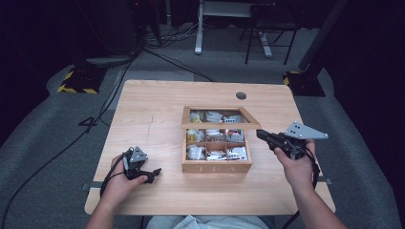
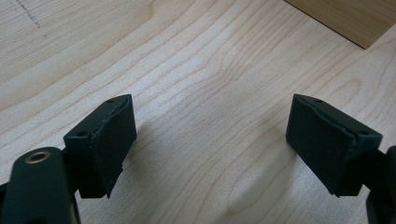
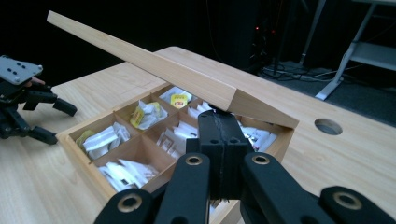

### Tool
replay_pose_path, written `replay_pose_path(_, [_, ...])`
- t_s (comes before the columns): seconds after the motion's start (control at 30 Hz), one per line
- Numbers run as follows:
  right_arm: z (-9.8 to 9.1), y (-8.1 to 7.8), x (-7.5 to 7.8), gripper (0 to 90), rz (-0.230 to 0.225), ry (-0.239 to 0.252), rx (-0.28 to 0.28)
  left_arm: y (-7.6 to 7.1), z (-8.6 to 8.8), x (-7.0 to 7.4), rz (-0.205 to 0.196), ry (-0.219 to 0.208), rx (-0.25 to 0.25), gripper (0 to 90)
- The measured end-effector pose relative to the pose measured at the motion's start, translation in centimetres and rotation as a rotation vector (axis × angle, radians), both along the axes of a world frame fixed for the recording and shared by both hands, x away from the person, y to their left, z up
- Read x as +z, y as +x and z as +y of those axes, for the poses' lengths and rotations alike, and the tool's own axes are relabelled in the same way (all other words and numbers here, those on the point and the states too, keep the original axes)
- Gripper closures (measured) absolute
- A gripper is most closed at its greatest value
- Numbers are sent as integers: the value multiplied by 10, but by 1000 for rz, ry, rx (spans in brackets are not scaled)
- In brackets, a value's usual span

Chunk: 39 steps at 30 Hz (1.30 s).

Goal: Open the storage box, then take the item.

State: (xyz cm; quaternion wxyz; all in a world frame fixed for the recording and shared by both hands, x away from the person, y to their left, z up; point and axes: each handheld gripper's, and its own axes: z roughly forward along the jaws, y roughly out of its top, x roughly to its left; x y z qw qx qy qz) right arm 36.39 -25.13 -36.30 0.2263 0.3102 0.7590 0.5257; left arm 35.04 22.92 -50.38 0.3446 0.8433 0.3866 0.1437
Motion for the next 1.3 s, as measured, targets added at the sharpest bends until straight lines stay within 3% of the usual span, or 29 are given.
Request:
replay_pose_path(0.43, [6, 11, 14, 900, -64, -25, -32, 1, 0, 0, 0, 8, -11, 158])
replay_pose_path(1.03, [7, 21, 22, 900, -32, -21, -7, 3, 1, 1, 2, -2, -13, 186])
replay_pose_path(1.17, [7, 22, 24, 900, -29, -25, -7, 4, 1, 6, 12, -22, -19, 224])
replay_pose_path(1.3, [7, 22, 24, 900, -25, -27, -4, 5, 0, 16, -8, -32, -32, 236])
